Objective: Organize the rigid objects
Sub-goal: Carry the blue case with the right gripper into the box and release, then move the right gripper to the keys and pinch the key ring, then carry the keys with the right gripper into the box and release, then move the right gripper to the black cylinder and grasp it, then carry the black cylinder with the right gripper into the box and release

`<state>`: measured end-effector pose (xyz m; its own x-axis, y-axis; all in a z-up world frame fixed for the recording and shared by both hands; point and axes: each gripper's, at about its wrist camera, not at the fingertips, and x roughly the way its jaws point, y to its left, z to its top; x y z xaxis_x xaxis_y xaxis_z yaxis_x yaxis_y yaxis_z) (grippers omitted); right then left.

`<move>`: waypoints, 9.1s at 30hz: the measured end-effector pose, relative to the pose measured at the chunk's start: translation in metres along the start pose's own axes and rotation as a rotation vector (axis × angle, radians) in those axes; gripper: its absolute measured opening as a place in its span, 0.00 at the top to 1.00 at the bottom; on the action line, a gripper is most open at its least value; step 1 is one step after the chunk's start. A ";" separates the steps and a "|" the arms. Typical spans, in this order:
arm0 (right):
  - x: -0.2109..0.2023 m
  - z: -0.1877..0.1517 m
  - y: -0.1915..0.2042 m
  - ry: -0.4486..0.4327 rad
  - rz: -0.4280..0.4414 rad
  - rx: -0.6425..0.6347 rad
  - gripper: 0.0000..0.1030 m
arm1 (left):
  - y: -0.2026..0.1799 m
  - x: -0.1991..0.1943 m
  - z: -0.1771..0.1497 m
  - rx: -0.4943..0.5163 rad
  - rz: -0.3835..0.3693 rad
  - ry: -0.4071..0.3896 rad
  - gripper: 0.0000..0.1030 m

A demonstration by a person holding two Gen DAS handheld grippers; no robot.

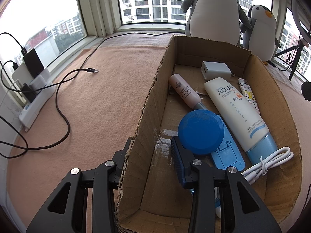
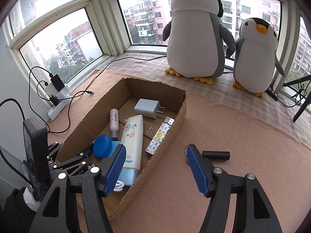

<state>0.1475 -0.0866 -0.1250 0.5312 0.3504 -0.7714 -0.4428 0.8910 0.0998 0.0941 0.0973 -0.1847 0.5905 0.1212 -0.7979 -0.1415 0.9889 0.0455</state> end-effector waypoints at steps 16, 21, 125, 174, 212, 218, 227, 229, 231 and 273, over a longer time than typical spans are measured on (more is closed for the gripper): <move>-0.009 -0.044 -0.073 0.043 -0.122 0.059 0.31 | 0.000 0.000 0.000 0.001 0.000 0.000 0.63; 0.005 -0.040 -0.091 0.065 -0.125 0.117 0.31 | -0.001 0.000 0.000 -0.001 0.000 0.000 0.63; 0.010 0.049 -0.001 -0.025 0.181 -0.026 0.99 | 0.005 0.000 -0.002 -0.017 -0.008 -0.001 0.63; 0.004 0.024 -0.055 -0.032 -0.040 0.044 0.38 | 0.005 0.000 -0.001 -0.015 -0.007 -0.001 0.63; 0.075 -0.012 -0.090 0.131 -0.164 0.114 0.28 | 0.005 0.000 -0.001 -0.014 -0.006 -0.002 0.63; 0.081 -0.009 -0.091 0.145 -0.180 0.110 0.28 | 0.005 0.000 -0.001 -0.014 -0.006 -0.002 0.63; 0.083 -0.008 -0.087 0.154 -0.210 0.068 0.45 | 0.005 0.000 -0.001 -0.014 -0.006 -0.002 0.63; 0.082 -0.008 -0.088 0.154 -0.217 0.066 0.53 | 0.005 0.000 -0.001 -0.014 -0.006 -0.002 0.63; 0.082 -0.008 -0.088 0.153 -0.216 0.062 0.53 | 0.005 0.000 -0.001 -0.014 -0.006 -0.002 0.63; -0.007 -0.040 0.073 0.053 0.123 -0.181 0.53 | 0.005 0.000 -0.001 -0.015 -0.007 -0.003 0.63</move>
<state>0.0822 -0.0354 -0.1375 0.4285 0.4338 -0.7926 -0.6272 0.7743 0.0847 0.0923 0.1021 -0.1851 0.5938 0.1150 -0.7964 -0.1494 0.9883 0.0313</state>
